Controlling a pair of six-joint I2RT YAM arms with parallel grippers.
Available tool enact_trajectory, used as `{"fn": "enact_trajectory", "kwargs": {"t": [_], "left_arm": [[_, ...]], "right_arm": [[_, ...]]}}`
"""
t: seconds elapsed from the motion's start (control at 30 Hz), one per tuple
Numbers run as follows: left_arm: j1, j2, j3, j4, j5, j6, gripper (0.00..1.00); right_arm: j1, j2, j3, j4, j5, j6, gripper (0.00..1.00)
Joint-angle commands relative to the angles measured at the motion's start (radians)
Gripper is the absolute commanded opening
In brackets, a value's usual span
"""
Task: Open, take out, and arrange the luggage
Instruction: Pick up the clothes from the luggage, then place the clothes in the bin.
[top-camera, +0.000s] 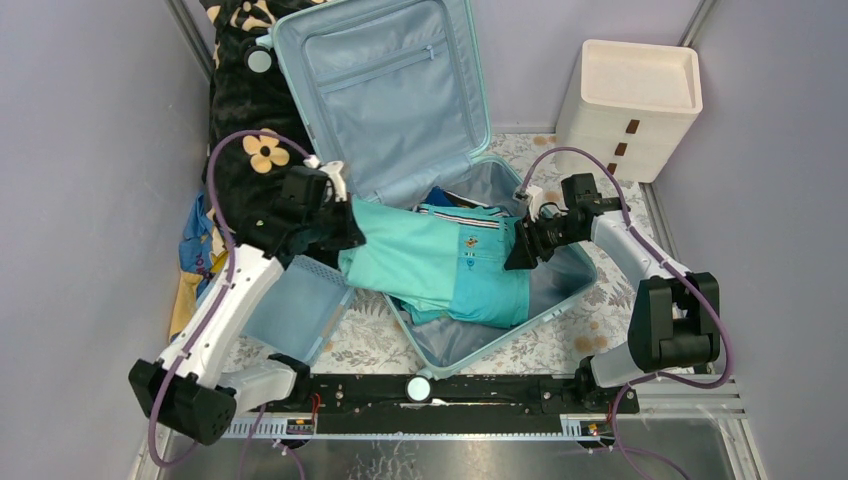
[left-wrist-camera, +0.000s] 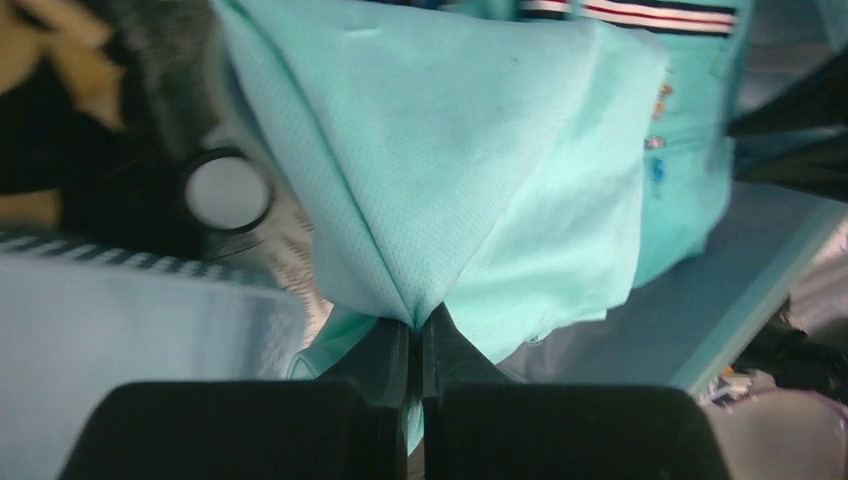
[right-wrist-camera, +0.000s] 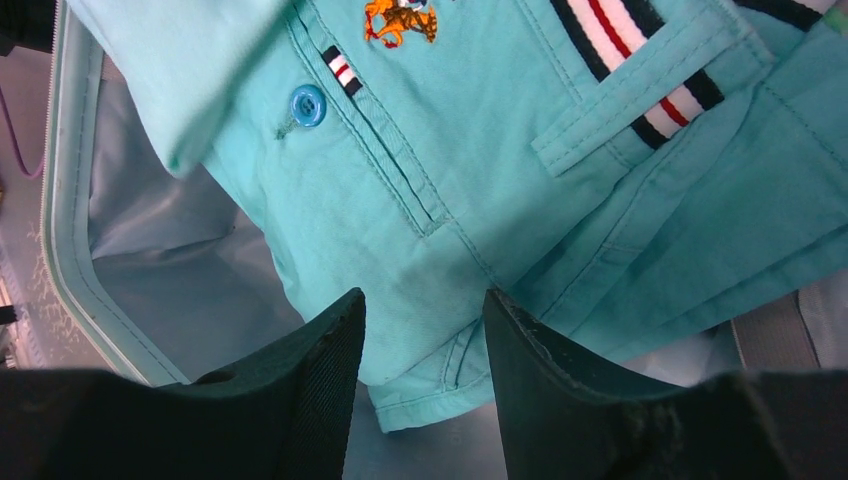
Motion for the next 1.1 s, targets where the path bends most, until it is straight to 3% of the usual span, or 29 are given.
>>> {"fn": "enact_trajectory", "kwargs": {"t": [0.0,0.13,0.43,0.83,1.07], "left_arm": [[0.11,-0.073,-0.039,-0.097,-0.073,0.057,0.0],[0.155,-0.101,-0.046,-0.158,-0.108,0.079,0.0],[0.261,-0.125,-0.033,-0.24,-0.334,0.078,0.0],[0.433,-0.143,-0.104,-0.269,-0.407,0.006,0.0],[0.453,-0.203,-0.078,-0.303,-0.494,-0.035,0.0]], "right_arm": [[-0.006,-0.038,0.001,0.009,0.008,-0.014,0.54],[-0.011,-0.04,0.001,0.009,0.009,-0.013,0.54],[-0.02,-0.047,-0.001,0.006,0.008,-0.016,0.55],[-0.034,-0.066,-0.002,-0.008,-0.029,-0.024,0.55],[-0.035,-0.069,0.003,-0.023,-0.047,-0.038,0.55]]}}
